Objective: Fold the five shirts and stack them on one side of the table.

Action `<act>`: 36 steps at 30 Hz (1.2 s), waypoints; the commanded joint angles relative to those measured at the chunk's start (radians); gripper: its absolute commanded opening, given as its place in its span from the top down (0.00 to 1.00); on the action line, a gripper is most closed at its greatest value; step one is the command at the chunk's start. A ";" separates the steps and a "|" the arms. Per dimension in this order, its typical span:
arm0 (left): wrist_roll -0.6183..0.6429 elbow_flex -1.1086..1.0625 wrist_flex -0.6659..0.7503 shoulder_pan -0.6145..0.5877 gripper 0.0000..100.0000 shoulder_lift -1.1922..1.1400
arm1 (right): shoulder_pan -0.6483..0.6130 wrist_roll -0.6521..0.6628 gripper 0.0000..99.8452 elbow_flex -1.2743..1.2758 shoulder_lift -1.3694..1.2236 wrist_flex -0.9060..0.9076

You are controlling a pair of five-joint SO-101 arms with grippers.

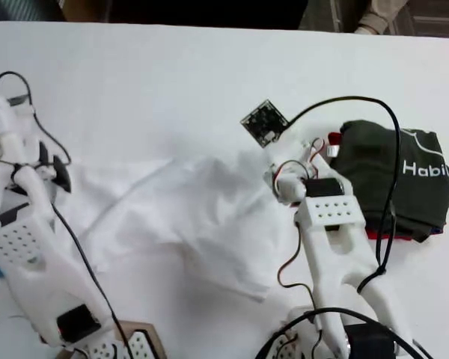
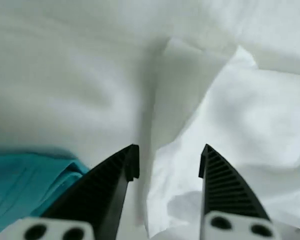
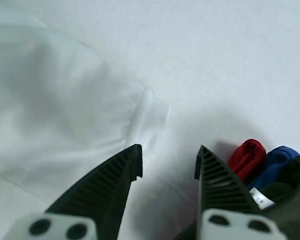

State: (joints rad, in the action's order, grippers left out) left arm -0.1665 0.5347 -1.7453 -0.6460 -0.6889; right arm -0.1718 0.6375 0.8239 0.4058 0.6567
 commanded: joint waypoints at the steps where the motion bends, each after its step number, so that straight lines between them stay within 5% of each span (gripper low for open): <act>1: -0.025 -0.021 0.012 -0.006 0.79 0.080 | -0.005 -0.008 0.82 -0.020 0.005 -0.016; 11: -0.029 -0.206 0.167 0.005 0.80 0.081 | -0.005 -0.008 0.82 -0.020 0.007 -0.016; 15: -0.026 -0.202 0.167 0.018 0.97 0.094 | -0.005 -0.008 0.82 -0.020 0.007 -0.016; 26: 0.021 0.108 -0.034 0.121 0.97 0.098 | -0.005 -0.009 0.82 -0.018 0.007 -0.016; 36: 0.032 0.177 -0.008 0.129 0.97 0.098 | -0.005 -0.009 0.82 -0.018 0.007 -0.016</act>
State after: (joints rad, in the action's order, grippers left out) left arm -0.1481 0.6513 -1.7576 -0.5232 -0.6690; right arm -0.1718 0.6345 0.8239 0.4043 0.6567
